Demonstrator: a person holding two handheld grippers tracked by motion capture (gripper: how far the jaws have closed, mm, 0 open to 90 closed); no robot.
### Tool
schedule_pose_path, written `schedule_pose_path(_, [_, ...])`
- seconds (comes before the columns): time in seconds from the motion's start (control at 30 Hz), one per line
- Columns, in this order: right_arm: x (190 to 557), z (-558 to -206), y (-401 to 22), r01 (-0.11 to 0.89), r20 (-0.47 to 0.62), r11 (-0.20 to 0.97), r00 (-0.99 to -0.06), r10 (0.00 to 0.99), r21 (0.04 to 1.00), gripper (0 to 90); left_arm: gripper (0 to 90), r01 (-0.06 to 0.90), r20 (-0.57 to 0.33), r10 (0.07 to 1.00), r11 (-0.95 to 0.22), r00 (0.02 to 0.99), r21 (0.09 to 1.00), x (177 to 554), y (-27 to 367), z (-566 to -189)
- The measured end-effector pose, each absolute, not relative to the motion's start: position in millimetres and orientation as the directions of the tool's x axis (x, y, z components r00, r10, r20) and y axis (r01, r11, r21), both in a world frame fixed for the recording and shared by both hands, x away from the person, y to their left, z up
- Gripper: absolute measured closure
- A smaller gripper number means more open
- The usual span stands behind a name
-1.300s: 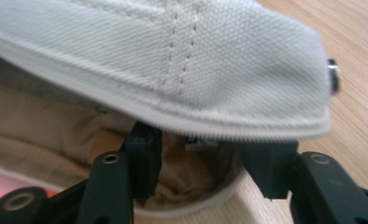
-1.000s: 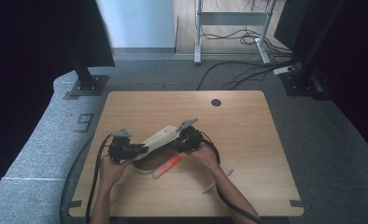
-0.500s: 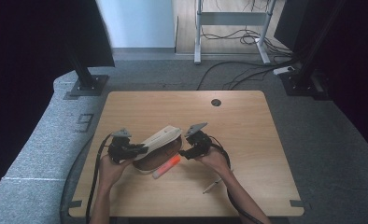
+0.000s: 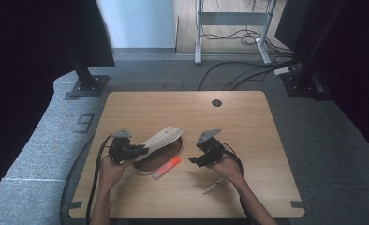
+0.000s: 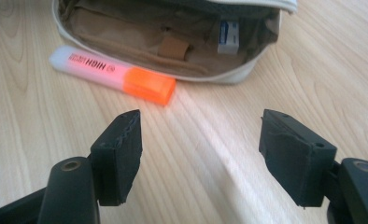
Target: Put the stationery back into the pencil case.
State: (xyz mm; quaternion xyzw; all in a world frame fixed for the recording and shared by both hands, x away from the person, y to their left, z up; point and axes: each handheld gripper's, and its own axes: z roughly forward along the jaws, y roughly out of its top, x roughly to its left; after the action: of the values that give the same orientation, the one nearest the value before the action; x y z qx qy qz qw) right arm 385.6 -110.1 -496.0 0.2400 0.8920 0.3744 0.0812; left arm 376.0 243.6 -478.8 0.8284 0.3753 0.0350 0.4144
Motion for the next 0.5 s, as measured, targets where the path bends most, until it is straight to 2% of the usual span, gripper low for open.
schedule_pose_path(0.5, [362,-504,-160,0.408,0.052,0.583,-0.847,0.53,0.703,31.5,76.8,0.596,-0.259,0.648,-0.375,0.716,0.71,377,244,-480])
